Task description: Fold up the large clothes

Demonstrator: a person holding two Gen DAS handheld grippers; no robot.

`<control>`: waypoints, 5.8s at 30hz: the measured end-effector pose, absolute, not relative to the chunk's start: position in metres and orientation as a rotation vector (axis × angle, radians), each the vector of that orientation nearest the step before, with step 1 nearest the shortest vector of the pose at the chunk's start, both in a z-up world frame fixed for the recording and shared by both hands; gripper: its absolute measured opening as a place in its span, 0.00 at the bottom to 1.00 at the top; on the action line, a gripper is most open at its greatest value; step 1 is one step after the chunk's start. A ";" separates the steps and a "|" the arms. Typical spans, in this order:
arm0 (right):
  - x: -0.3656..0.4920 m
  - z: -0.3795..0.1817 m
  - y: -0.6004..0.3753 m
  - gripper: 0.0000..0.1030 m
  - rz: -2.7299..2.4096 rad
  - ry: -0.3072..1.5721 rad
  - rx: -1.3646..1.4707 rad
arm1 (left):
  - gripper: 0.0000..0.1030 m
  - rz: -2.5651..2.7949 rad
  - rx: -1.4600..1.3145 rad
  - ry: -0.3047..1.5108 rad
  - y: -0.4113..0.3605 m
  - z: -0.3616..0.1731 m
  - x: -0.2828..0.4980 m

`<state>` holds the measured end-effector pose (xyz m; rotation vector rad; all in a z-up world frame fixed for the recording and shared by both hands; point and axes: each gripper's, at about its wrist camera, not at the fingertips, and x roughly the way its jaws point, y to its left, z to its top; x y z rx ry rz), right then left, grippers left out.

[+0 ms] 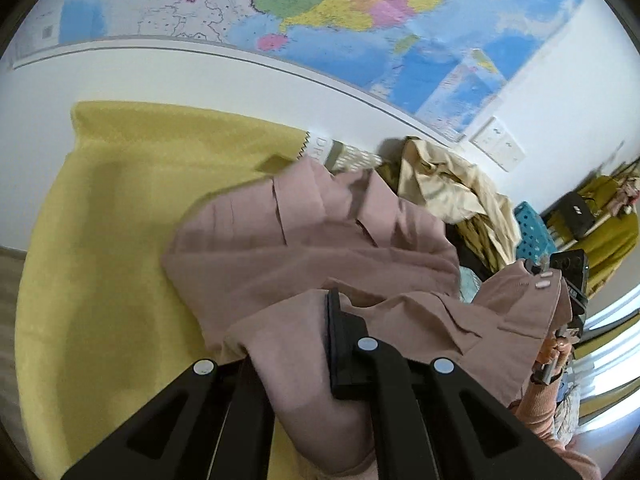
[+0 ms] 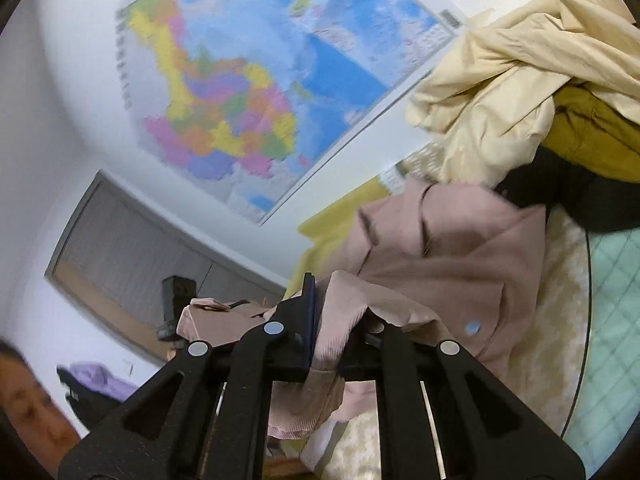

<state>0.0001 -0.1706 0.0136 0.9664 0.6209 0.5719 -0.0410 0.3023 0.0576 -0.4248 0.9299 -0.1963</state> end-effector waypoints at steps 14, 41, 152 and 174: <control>0.093 -0.057 -0.197 0.48 0.339 0.840 1.060 | 0.27 -0.102 -0.554 1.154 0.345 -0.008 0.078; 0.097 0.020 -0.039 0.04 0.416 0.812 0.171 | 0.09 -0.205 -0.260 0.987 0.307 0.031 0.074; 0.037 0.010 -0.078 0.05 0.233 0.764 0.220 | 0.03 -0.070 -0.245 0.840 0.339 -0.015 -0.008; 0.135 -0.062 -0.054 0.15 0.214 0.955 0.180 | 0.41 0.071 -0.201 0.963 0.340 -0.055 0.020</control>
